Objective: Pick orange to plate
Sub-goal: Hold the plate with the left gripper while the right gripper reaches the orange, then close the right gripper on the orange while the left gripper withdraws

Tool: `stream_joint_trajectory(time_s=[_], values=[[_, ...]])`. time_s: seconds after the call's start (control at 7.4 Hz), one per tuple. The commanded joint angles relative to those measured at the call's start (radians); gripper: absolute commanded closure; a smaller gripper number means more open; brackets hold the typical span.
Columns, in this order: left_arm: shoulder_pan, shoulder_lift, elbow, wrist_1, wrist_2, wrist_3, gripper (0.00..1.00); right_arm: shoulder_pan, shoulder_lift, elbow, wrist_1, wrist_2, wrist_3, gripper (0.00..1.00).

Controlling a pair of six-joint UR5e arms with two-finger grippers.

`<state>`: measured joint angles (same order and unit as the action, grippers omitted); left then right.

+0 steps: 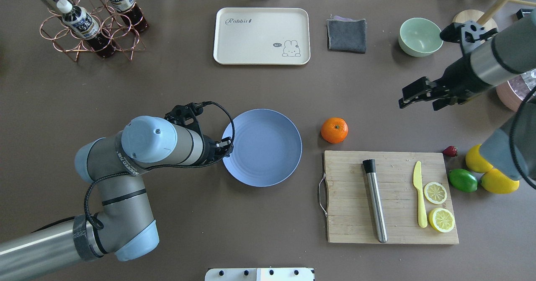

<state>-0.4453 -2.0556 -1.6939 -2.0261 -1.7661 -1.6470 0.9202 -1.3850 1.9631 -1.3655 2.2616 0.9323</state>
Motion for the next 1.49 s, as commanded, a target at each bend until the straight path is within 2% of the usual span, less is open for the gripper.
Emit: stream_joint_trajectory(time_s=[0.0,0.27,0.54,0.68,0.95,1.08,1.22,1.35], values=[[-0.022,0.005,-0.004,0.006,-0.001,0.006,0.02,-0.177,0.114,-0.064,0.029,-0.193,0.2,0.0],[-0.038,0.014,-0.015,0.007,-0.003,0.007,0.02,-0.268,0.185,-0.143,0.028,-0.304,0.214,0.0],[-0.053,0.017,-0.02,0.009,-0.003,0.025,0.02,-0.308,0.237,-0.245,0.029,-0.339,0.211,0.02],[-0.071,0.035,-0.026,0.009,-0.009,0.027,0.02,-0.322,0.256,-0.28,0.029,-0.37,0.204,0.06],[-0.082,0.048,-0.035,0.009,-0.01,0.058,0.02,-0.325,0.254,-0.288,0.028,-0.372,0.2,0.41],[-0.092,0.063,-0.047,0.007,-0.01,0.059,0.02,-0.327,0.254,-0.297,0.028,-0.372,0.197,0.5],[-0.122,0.086,-0.067,0.009,-0.056,0.059,0.02,-0.327,0.265,-0.293,0.028,-0.372,0.197,0.98],[-0.186,0.115,-0.087,0.009,-0.123,0.102,0.02,-0.325,0.303,-0.293,0.013,-0.37,0.2,1.0]])
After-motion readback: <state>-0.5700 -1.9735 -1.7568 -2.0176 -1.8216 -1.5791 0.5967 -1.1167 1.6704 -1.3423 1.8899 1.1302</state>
